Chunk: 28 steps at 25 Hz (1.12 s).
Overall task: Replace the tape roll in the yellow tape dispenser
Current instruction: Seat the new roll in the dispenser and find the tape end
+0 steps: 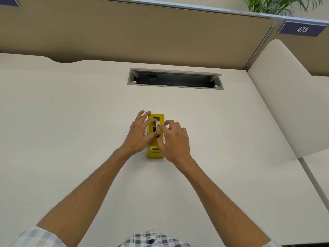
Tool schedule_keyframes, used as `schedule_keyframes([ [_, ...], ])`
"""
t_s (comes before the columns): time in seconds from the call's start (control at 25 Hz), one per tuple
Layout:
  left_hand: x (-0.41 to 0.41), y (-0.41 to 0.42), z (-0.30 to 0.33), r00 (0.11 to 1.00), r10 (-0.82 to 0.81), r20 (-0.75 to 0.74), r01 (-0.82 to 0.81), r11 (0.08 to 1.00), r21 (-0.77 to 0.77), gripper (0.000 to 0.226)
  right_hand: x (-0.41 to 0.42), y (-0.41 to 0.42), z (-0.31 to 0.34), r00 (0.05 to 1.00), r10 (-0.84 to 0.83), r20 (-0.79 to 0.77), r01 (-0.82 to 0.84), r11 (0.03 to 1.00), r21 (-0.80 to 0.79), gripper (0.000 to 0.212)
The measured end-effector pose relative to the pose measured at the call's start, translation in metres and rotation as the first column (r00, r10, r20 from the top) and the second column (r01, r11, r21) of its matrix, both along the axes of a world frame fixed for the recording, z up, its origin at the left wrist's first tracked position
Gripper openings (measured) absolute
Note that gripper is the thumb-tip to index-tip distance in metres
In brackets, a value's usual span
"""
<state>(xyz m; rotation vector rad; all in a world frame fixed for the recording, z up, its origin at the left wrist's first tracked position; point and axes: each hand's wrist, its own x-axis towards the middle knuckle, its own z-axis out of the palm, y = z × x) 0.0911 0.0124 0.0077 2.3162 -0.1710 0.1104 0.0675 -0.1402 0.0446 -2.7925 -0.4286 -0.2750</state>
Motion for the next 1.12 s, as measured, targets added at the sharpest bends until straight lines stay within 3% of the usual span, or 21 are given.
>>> schedule_keyframes([
  [0.48,-0.003,-0.003,0.012,0.999,-0.003,0.035,0.004,0.999,-0.033,0.040,0.004,0.000,0.002,1.000,0.003,-0.022,-0.003,1.000,-0.006,0.037],
  [1.12,-0.006,-0.005,0.022,0.998,0.035,-0.055,-0.042,0.989,-0.138,0.043,0.021,-0.001,0.006,0.999,0.028,-0.030,-0.027,0.999,0.040,0.028],
])
